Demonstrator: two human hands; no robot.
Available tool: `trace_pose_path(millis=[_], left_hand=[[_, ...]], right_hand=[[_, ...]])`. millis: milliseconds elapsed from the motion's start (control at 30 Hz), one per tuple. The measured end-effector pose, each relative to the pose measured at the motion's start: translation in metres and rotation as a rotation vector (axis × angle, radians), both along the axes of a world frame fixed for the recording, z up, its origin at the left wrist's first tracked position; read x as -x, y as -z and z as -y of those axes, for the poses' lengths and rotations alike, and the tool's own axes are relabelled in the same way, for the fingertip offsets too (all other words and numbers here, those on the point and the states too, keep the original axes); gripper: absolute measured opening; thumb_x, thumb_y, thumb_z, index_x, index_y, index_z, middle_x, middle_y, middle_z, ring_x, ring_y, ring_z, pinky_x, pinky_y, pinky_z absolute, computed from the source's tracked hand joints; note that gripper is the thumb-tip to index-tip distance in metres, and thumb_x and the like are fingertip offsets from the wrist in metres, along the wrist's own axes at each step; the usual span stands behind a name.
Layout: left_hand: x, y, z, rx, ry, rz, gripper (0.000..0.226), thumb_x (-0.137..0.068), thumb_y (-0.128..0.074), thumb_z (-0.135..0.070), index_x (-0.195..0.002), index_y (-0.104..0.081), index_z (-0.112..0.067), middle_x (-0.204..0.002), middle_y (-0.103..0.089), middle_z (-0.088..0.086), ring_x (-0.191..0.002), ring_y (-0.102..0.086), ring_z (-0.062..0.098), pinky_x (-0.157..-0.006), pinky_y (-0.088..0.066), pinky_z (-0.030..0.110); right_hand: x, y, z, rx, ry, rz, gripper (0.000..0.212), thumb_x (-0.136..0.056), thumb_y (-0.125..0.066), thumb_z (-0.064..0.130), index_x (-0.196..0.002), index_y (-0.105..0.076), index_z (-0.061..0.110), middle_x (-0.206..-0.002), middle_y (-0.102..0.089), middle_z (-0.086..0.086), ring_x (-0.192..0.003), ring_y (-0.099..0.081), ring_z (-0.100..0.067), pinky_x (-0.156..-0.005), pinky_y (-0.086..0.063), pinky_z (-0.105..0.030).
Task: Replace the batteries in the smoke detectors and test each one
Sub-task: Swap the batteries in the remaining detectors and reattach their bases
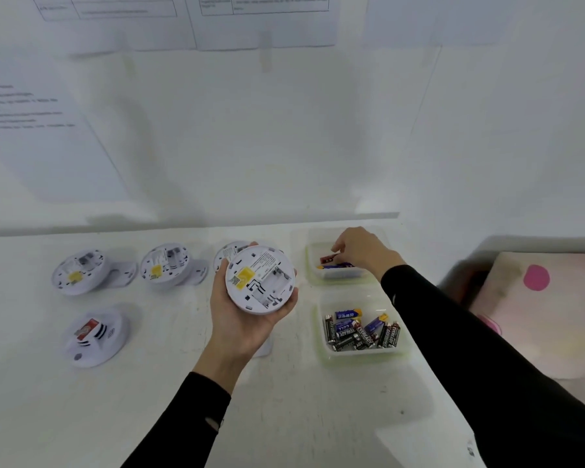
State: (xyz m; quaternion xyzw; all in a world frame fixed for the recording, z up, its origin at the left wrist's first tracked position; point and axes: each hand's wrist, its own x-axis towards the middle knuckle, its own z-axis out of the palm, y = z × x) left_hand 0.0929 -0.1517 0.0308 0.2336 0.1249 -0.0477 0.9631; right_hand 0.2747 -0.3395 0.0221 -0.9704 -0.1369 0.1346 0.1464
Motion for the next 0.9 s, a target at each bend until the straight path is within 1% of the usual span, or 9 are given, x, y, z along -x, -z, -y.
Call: trace_pose_path(millis=[100, 267, 367, 433, 500, 567, 667, 800, 900], left_hand=[[-0.001, -0.002, 0.0, 0.002, 0.008, 0.017, 0.052, -0.098, -0.039, -0.056, -0.137, -0.053, -0.025, -0.139, -0.055, 0.011, -0.144, -0.033, 0.039, -0.087, -0.05, 0.05], [-0.002, -0.004, 0.004, 0.004, 0.029, 0.022, 0.046, -0.098, -0.04, -0.056, -0.13, -0.057, -0.028, -0.138, -0.056, 0.01, -0.129, -0.045, 0.037, -0.087, -0.05, 0.049], [-0.003, -0.004, 0.005, -0.011, 0.04, 0.018, 0.047, -0.097, -0.041, -0.056, -0.132, -0.055, -0.028, -0.14, -0.054, 0.009, -0.127, -0.046, 0.036, -0.087, -0.05, 0.05], [-0.002, -0.005, 0.004, -0.003, 0.041, 0.025, 0.047, -0.096, -0.042, -0.055, -0.132, -0.055, -0.028, -0.14, -0.054, 0.009, -0.126, -0.046, 0.037, -0.086, -0.051, 0.049], [-0.001, -0.005, 0.001, 0.009, 0.031, 0.033, 0.047, -0.096, -0.043, -0.055, -0.132, -0.056, -0.027, -0.138, -0.056, 0.01, -0.127, -0.047, 0.038, -0.085, -0.052, 0.048], [-0.001, -0.004, -0.001, 0.012, 0.021, 0.033, 0.047, -0.096, -0.043, -0.055, -0.13, -0.057, -0.026, -0.134, -0.059, 0.011, -0.131, -0.046, 0.04, -0.086, -0.052, 0.047], [-0.002, -0.001, -0.004, 0.025, 0.009, 0.025, 0.047, -0.096, -0.043, -0.054, -0.129, -0.058, -0.025, -0.132, -0.061, 0.012, -0.141, -0.039, 0.04, -0.089, -0.049, 0.048], [-0.007, 0.001, -0.002, 0.042, -0.016, 0.012, 0.048, -0.095, -0.044, -0.056, -0.127, -0.061, -0.023, -0.132, -0.061, 0.012, -0.129, -0.049, 0.039, -0.088, -0.051, 0.048], [-0.011, 0.002, 0.005, 0.026, -0.054, 0.008, 0.048, -0.095, -0.045, -0.056, -0.129, -0.06, -0.024, -0.131, -0.06, 0.012, -0.116, -0.055, 0.034, -0.086, -0.053, 0.049]], right_hand=[[0.0, 0.002, 0.0, -0.008, -0.028, 0.013, 0.01, -0.088, -0.064, 0.017, -0.094, -0.073, 0.016, -0.106, -0.066, -0.001, -0.097, -0.061, -0.022, -0.078, -0.046, -0.028], [0.0, 0.009, -0.001, 0.049, -0.058, 0.023, 0.026, -0.093, -0.053, 0.016, -0.116, -0.066, 0.019, -0.123, -0.062, -0.003, -0.11, -0.057, -0.023, -0.097, -0.046, -0.034], [-0.001, 0.012, -0.001, 0.077, -0.092, 0.014, 0.023, -0.094, -0.055, 0.02, -0.112, -0.069, 0.02, -0.119, -0.063, -0.003, -0.106, -0.058, -0.025, -0.093, -0.046, -0.033], [0.001, 0.009, 0.001, 0.029, -0.095, 0.006, 0.02, -0.094, -0.056, 0.02, -0.111, -0.067, 0.016, -0.116, -0.063, -0.005, -0.105, -0.058, -0.025, -0.091, -0.045, -0.032], [0.008, 0.004, 0.004, -0.141, -0.051, -0.005, 0.019, -0.094, -0.057, 0.015, -0.111, -0.065, 0.011, -0.114, -0.064, -0.007, -0.104, -0.058, -0.024, -0.086, -0.045, -0.027], [0.023, -0.005, 0.005, -0.435, 0.035, -0.006, 0.015, -0.092, -0.061, 0.011, -0.106, -0.066, 0.011, -0.107, -0.067, -0.006, -0.095, -0.061, -0.018, -0.076, -0.044, -0.018], [0.057, -0.023, 0.005, -0.759, 0.104, 0.008, 0.012, -0.09, -0.066, 0.013, -0.1, -0.067, 0.017, -0.096, -0.069, 0.002, -0.077, -0.06, -0.006, -0.073, -0.045, -0.019], [0.109, -0.043, 0.003, -1.011, 0.141, 0.04, 0.018, -0.091, -0.066, 0.018, -0.108, -0.07, 0.021, -0.098, -0.072, 0.005, -0.086, -0.066, -0.009, -0.075, -0.049, -0.015], [0.14, -0.047, -0.012, -1.179, 0.128, 0.038, 0.022, -0.088, -0.069, 0.016, -0.108, -0.07, 0.024, -0.097, -0.073, 0.003, -0.094, -0.068, -0.016, -0.085, -0.053, -0.026]])
